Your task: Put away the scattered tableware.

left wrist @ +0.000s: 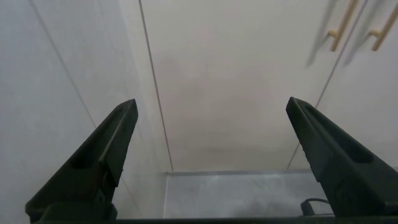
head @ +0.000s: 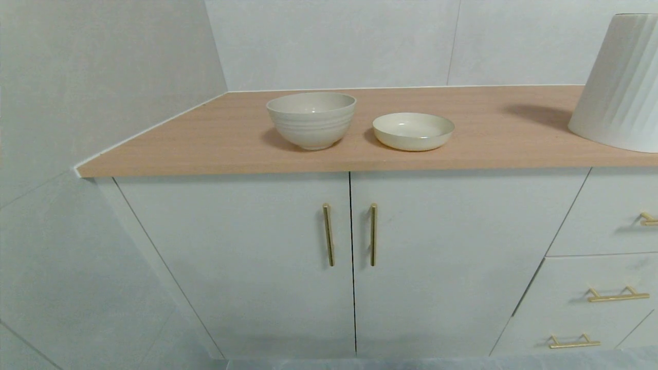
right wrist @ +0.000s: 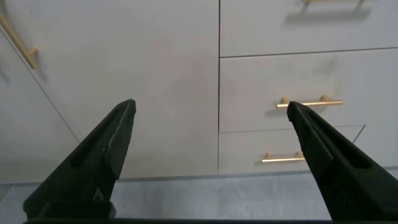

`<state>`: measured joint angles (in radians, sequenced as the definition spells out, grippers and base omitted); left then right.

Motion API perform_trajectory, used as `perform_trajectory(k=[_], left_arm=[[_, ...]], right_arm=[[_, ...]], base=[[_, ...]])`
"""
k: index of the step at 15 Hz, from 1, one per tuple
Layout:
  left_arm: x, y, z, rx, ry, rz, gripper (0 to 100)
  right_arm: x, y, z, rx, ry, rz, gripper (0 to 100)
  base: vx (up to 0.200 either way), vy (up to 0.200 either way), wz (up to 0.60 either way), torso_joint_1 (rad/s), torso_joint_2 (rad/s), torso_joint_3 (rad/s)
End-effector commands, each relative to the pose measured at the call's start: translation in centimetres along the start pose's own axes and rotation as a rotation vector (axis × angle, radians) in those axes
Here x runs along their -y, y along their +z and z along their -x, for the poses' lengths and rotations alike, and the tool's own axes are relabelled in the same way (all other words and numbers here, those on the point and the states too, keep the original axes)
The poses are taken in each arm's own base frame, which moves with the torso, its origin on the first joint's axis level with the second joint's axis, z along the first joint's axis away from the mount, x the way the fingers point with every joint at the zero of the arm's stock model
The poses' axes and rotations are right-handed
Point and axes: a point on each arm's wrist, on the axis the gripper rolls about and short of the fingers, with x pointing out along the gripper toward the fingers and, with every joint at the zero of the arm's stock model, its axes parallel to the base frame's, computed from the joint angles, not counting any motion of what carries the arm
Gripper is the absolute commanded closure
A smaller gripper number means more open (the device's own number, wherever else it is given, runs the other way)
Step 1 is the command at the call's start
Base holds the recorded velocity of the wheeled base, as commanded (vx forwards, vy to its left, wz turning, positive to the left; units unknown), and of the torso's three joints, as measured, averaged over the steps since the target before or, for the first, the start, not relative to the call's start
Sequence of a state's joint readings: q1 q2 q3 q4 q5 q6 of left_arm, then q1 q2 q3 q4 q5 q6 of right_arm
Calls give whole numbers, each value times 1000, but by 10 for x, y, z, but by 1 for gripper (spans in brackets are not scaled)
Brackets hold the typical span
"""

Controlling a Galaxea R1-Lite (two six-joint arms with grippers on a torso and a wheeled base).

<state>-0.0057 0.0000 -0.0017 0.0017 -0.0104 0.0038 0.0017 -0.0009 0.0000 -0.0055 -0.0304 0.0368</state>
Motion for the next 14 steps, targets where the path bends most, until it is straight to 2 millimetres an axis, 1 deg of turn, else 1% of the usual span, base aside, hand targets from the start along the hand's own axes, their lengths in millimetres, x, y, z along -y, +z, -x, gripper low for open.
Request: perform_trajectory(k=[1,14], left_arm=[[0,0,0,0,-1,1,0],[0,0,0,0,-1,-1,0]], right_arm=[[0,0,0,0,0,0,0],[0,2,0,12,3,24,0]], base=[[0,0,0,-32,95,46],[0,0,0,-1,5,3]])
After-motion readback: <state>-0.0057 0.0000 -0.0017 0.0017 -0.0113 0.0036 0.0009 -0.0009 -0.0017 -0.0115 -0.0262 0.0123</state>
